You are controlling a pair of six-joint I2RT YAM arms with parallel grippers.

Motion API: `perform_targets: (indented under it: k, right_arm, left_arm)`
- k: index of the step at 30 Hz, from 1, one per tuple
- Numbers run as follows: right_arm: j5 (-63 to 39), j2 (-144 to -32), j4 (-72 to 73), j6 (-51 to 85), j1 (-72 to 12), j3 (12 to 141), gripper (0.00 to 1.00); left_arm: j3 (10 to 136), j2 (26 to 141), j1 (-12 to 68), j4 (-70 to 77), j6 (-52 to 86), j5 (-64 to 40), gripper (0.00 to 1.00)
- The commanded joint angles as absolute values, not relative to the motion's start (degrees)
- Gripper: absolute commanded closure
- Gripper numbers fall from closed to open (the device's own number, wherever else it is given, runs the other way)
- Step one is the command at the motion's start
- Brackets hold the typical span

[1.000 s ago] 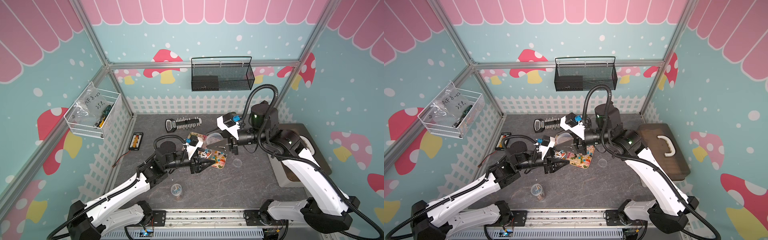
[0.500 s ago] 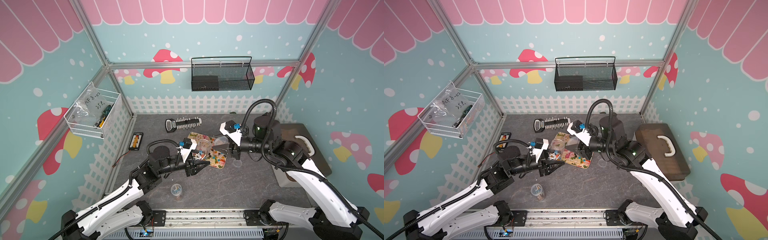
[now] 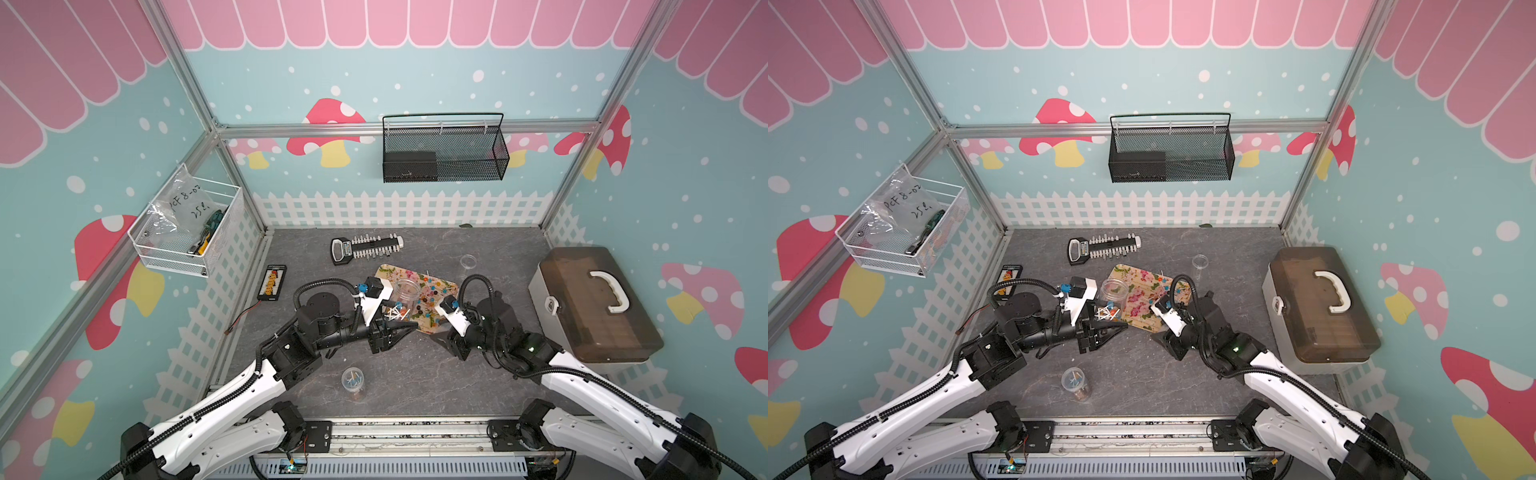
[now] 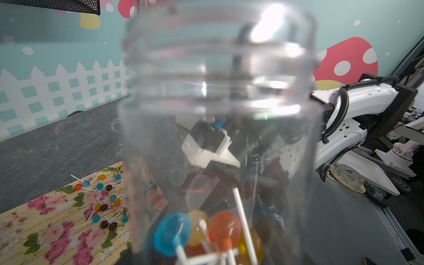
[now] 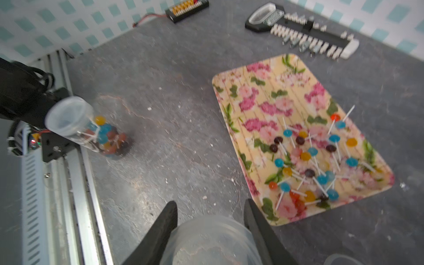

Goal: Pour the candies out of the jar
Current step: Place the lid at the center of the board.

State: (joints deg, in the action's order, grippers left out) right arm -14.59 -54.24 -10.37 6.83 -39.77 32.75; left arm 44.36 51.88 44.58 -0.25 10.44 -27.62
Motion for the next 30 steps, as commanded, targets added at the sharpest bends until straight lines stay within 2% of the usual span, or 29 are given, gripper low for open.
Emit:
perform_targets:
  k: [1,15,30]
  right_arm:
    - [-10.1,-53.8,3.1,13.0,-39.8,26.8,0.57]
    - [-2.2,-60.3,19.3,22.4,-41.0,9.5,0.55]
    - [-1.2,-64.7,19.7,24.9,-41.2,9.9,0.38]
  left_arm:
    - [45.5,51.6,44.3,-0.5,9.9,-27.2,0.52]
    - [45.4,53.7,44.3,0.3,10.2,-27.5,0.52]
    - [45.1,56.2,44.3,1.0,9.6,-27.4,0.52]
